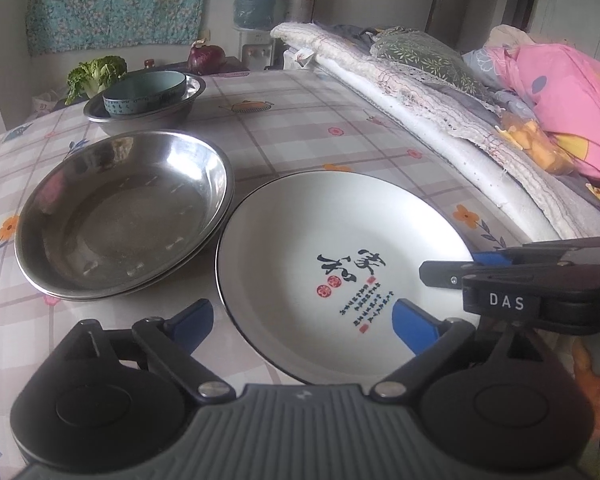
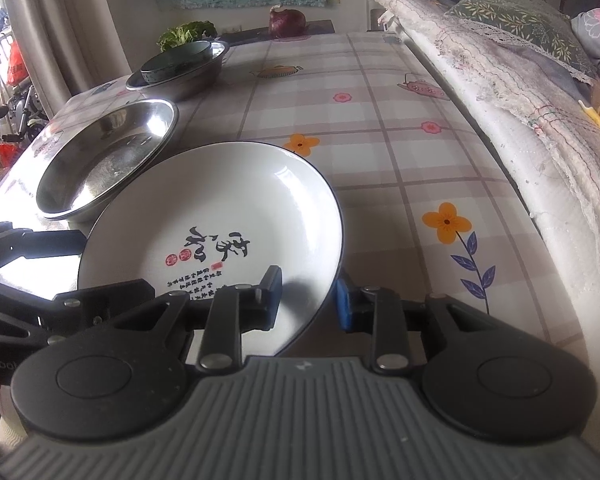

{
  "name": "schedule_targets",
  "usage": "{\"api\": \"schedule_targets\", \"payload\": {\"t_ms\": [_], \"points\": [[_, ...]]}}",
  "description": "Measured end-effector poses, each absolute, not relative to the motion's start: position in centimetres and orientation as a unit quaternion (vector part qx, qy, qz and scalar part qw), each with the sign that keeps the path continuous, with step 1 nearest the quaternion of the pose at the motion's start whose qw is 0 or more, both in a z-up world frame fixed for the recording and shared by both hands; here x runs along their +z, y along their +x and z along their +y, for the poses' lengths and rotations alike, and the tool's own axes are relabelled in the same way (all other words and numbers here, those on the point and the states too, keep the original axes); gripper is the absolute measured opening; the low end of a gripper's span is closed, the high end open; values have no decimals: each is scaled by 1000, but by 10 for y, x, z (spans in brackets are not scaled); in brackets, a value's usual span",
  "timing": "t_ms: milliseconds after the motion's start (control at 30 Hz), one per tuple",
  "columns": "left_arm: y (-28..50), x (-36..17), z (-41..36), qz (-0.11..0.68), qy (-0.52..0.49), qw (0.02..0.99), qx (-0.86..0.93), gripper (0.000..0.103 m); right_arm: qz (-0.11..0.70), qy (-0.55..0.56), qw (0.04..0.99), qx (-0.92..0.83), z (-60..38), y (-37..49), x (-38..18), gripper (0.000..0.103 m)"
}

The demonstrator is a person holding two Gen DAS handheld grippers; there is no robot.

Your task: Organize plates and bowls

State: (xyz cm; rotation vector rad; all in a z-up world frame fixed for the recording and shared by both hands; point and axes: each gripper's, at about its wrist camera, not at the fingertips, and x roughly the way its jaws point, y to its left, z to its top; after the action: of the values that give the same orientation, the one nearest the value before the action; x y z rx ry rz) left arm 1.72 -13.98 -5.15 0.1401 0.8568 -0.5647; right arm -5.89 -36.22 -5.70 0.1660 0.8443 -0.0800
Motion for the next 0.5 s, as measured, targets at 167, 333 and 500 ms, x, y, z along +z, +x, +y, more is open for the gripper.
{"api": "schedule_targets", "payload": {"t_ms": [167, 333, 500], "points": [[24, -55, -130, 428, 54, 864, -260, 98, 408, 83, 908, -40, -362, -61, -57, 28], [30, -59, -118, 443, 12, 855, -268, 103, 407, 86, 908, -38, -361, -63, -57, 28], [31, -66, -111, 458, -15, 842, -284, 103, 407, 91, 908, -38, -360, -64, -59, 30]]}}
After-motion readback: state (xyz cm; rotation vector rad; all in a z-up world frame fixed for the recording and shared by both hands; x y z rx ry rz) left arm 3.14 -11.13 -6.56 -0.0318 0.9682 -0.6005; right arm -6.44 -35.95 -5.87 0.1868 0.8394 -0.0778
